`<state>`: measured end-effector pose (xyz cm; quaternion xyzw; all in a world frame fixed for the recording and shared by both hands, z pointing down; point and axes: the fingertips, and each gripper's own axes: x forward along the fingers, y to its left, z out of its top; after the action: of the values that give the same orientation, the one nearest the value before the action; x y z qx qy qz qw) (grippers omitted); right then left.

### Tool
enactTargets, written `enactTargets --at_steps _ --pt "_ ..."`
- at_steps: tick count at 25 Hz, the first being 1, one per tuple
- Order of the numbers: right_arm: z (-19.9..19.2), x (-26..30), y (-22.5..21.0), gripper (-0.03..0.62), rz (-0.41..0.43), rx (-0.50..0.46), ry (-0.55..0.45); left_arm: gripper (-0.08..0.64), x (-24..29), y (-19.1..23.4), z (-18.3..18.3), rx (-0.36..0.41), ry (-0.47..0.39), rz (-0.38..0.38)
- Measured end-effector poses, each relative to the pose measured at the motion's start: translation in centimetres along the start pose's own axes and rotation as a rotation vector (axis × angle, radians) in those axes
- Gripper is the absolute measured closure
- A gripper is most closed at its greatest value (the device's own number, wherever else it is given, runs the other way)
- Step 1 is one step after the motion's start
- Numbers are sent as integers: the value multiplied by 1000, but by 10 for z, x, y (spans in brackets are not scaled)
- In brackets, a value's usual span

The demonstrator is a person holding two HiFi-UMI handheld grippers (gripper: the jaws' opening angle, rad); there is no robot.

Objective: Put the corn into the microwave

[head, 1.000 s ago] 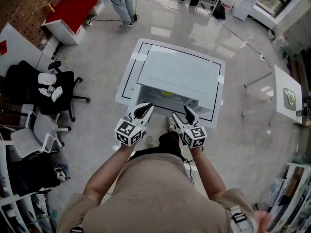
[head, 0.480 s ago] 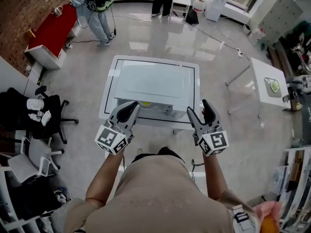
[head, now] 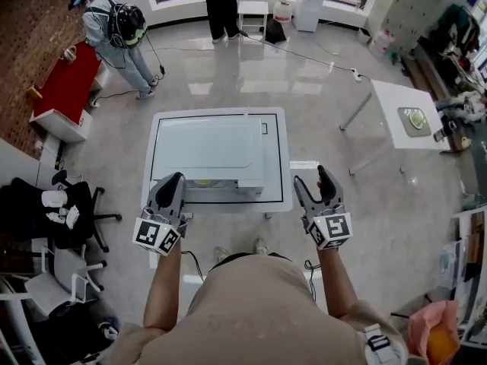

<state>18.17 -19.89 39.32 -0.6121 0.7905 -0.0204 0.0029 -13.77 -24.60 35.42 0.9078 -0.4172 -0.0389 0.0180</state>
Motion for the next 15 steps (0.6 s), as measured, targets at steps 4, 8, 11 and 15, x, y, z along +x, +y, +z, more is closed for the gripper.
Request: enactTargets --at_steps 4,8,11,15 --pt "-37 -13 -33 298 -36 -7 42 554 3 -4 -58 -29 67 39" --pt "-81 -13 -57 298 -55 -23 84 551 17 -8 -119 -60 152 69" --pt "-108 -17 -70 299 -69 -17 114 551 27 -19 -159 -89 206 77" --pt "-129 -22 -81 301 -66 20 153 551 39 -38 -188 -113 259 59"
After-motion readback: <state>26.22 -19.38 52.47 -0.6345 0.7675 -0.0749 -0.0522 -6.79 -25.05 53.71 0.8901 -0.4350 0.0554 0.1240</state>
